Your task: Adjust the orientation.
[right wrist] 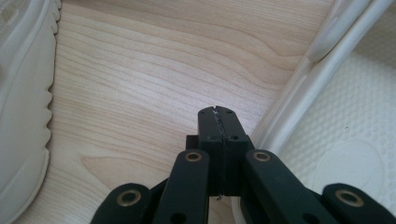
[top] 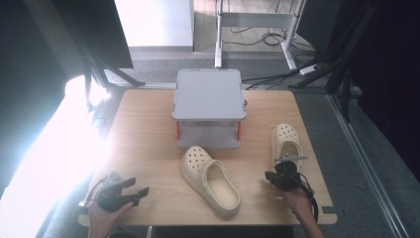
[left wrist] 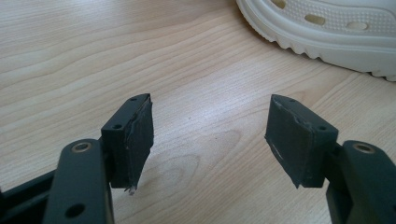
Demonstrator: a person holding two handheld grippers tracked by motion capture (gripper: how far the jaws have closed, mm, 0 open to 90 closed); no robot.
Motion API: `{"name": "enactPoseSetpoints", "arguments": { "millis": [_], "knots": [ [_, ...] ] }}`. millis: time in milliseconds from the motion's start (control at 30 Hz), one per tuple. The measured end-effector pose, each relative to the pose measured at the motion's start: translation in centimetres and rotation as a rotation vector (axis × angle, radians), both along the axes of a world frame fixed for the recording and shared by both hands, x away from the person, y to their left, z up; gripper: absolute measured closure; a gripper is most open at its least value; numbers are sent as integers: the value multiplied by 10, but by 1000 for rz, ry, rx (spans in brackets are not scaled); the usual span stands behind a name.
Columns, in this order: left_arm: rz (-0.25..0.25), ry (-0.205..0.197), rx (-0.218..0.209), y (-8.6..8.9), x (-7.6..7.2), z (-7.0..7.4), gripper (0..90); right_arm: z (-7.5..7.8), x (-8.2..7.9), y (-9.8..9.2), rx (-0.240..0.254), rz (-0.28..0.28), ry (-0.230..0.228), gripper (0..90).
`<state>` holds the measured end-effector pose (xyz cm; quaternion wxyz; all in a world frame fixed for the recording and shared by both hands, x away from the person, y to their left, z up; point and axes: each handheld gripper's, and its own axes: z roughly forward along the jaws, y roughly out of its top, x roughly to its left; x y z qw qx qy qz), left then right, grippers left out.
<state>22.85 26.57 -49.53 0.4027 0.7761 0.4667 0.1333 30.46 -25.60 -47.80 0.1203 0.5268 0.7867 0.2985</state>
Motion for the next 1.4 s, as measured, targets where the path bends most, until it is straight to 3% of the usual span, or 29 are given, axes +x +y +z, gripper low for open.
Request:
{"name": "enactPoseSetpoints", "arguments": {
  "millis": [400, 633, 1400],
  "knots": [
    [0, 3, -1, 0, 0, 0, 329, 2, -7, -18, -3, -10, 9, 900],
    [-2, 4, 2, -1, 1, -1, 329, 3, -12, -35, -13, -16, -11, 900],
    [1, 4, 2, 0, 0, 0, 329, 6, -13, -73, -2, -47, 13, 900]
  ]
}}
